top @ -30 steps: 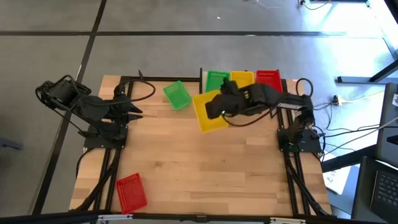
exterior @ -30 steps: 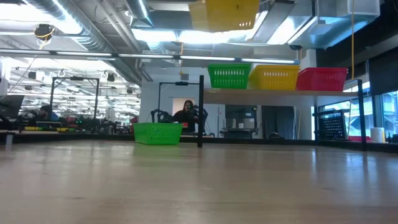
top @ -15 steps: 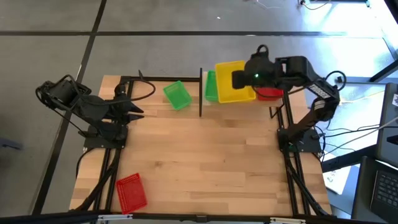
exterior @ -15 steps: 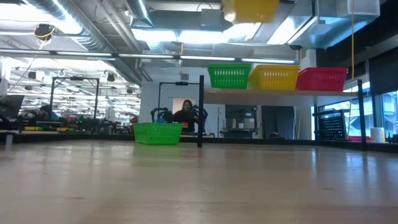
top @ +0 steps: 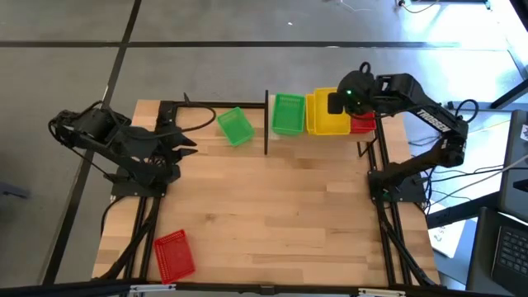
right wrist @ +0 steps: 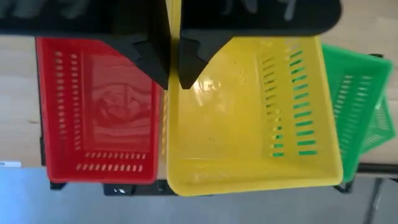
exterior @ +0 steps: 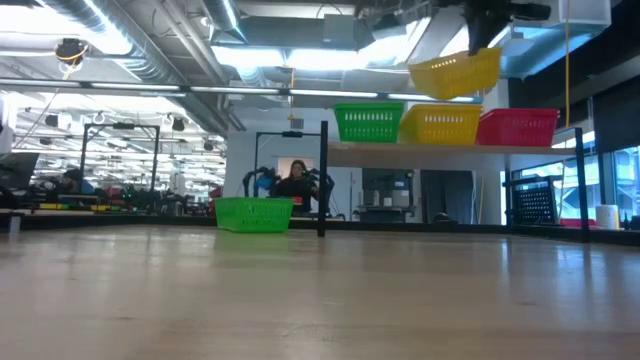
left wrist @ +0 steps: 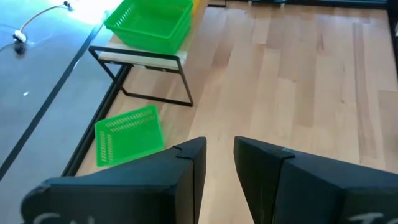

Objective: Stack baskets on shelf by color
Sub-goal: Stack the yellow bin on the yellow bins on the shelf

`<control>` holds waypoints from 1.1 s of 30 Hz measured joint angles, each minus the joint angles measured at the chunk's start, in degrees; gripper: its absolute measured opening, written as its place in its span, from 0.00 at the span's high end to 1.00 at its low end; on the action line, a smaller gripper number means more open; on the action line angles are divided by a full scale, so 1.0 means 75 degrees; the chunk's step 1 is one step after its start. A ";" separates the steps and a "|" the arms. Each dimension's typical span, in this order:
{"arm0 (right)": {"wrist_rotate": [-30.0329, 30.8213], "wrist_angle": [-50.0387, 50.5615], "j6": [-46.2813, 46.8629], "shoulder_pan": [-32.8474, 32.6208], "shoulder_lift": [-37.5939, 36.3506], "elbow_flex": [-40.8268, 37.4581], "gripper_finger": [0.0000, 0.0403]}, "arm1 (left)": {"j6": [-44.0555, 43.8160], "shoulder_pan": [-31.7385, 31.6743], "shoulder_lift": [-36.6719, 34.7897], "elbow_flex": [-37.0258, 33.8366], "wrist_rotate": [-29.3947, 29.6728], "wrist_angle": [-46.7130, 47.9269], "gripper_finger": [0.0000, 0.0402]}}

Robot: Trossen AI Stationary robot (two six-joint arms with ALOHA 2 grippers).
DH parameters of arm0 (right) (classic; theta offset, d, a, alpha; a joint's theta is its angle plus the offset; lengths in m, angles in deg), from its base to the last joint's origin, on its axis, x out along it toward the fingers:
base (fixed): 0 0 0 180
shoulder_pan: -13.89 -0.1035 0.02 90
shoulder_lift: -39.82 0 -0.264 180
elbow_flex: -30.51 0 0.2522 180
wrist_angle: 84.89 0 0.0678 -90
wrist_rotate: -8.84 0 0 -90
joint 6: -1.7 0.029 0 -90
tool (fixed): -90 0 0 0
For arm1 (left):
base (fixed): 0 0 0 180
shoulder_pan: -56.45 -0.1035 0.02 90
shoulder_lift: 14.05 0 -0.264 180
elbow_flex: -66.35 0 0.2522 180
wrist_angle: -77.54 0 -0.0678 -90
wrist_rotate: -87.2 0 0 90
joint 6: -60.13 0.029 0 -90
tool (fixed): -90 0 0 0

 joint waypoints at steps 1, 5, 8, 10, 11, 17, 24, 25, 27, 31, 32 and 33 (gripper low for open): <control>-0.0008 -0.0087 -0.0074 0.0044 -0.0052 -0.0031 1.00 | 0.0001 -0.0048 0.0021 0.0000 -0.0003 0.0001 0.82; -0.0171 -0.0528 -0.0409 0.0157 -0.0146 -0.0055 1.00 | 0.0003 -0.0162 0.0048 0.0000 -0.0022 0.0003 0.82; -0.0206 -0.0566 -0.0507 0.0223 -0.0111 -0.0058 1.00 | 0.0003 -0.0162 0.0082 0.0003 -0.0025 0.0003 0.82; -0.0201 -0.0586 -0.0567 0.0229 -0.0046 -0.0125 1.00 | 0.0003 -0.0162 0.0100 0.0000 -0.0036 0.0004 0.82; -0.0198 -0.0594 -0.0568 0.0231 0.0009 -0.0181 1.00 | 0.0003 -0.0162 0.0097 0.0002 -0.0032 0.0003 0.82; -0.0248 -0.1277 -0.0639 0.0367 0.0126 -0.0668 1.00 | 0.0003 -0.0162 0.0111 0.0003 -0.0031 0.0003 0.82; -0.0230 -0.1595 -0.0766 0.0527 0.0135 -0.0857 0.96 | 0.0003 -0.0162 0.0112 0.0003 -0.0031 0.0006 0.82; -0.0234 -0.1639 -0.0769 0.0529 0.0139 -0.0859 0.94 | 0.0003 -0.0162 0.0112 0.0003 -0.0031 0.0006 0.82; -0.0286 -0.1705 -0.0811 0.0529 0.0136 -0.0859 0.91 | 0.0003 -0.0162 0.0112 0.0003 -0.0031 0.0006 0.82; -0.0321 -0.1764 -0.0831 0.0529 0.0137 -0.0859 0.85 | 0.0003 -0.0162 0.0112 0.0003 -0.0028 0.0006 0.82; -0.0321 -0.1766 -0.0860 0.0529 0.0136 -0.0859 0.83 | 0.0003 -0.0162 0.0112 0.0003 -0.0028 0.0006 0.82; -0.0321 -0.1772 -0.0912 0.0529 0.0136 -0.0859 0.82 | 0.0003 -0.0162 0.0112 0.0003 -0.0028 0.0006 0.82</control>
